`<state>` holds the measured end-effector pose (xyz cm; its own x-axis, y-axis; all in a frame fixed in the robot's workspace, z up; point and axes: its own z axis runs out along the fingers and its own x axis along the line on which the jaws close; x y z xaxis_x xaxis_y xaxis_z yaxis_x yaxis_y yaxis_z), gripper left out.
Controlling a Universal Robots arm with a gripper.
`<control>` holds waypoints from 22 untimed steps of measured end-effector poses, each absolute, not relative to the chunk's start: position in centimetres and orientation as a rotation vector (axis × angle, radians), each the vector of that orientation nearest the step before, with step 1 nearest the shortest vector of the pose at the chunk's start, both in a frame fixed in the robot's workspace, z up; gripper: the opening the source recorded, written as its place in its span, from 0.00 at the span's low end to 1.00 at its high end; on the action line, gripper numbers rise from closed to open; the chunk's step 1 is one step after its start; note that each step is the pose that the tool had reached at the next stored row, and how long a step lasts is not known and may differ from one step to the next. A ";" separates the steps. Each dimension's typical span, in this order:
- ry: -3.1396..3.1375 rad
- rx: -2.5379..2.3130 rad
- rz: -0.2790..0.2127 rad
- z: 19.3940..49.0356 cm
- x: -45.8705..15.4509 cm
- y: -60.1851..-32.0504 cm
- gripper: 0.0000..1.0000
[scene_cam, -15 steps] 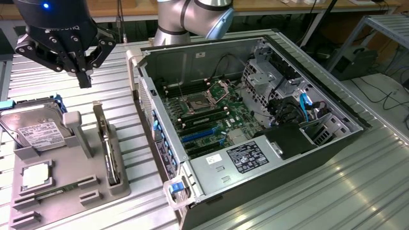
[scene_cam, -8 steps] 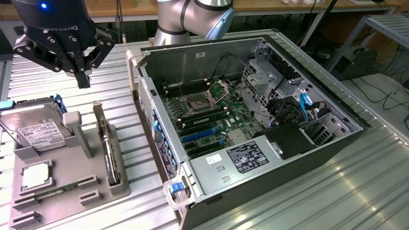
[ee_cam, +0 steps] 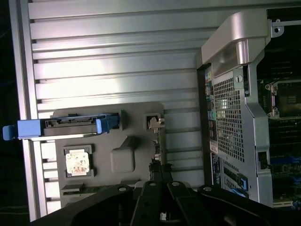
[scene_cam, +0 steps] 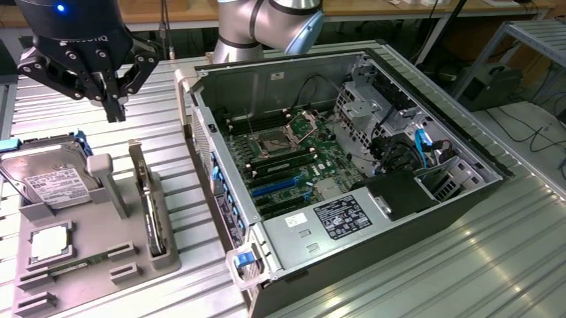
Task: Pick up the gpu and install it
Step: 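Pick up the gpu and move the gpu toward the slot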
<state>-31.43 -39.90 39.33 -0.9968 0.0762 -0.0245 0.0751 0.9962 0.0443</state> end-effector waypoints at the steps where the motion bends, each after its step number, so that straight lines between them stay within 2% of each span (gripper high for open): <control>1: 3.113 0.118 0.068 39.3 -31.4 -39.9 0.17; 3: 3.112 0.118 0.068 39.3 -31.4 -39.9 0.30; 6: 3.113 0.101 0.068 39.3 -31.4 -40.0 0.36; 7: 3.114 0.087 0.068 39.3 -31.4 -40.0 0.42; 13: 3.116 -0.016 0.069 39.2 -31.4 -40.2 0.42; 22: 3.116 -0.034 0.073 37.9 -31.4 -42.6 0.42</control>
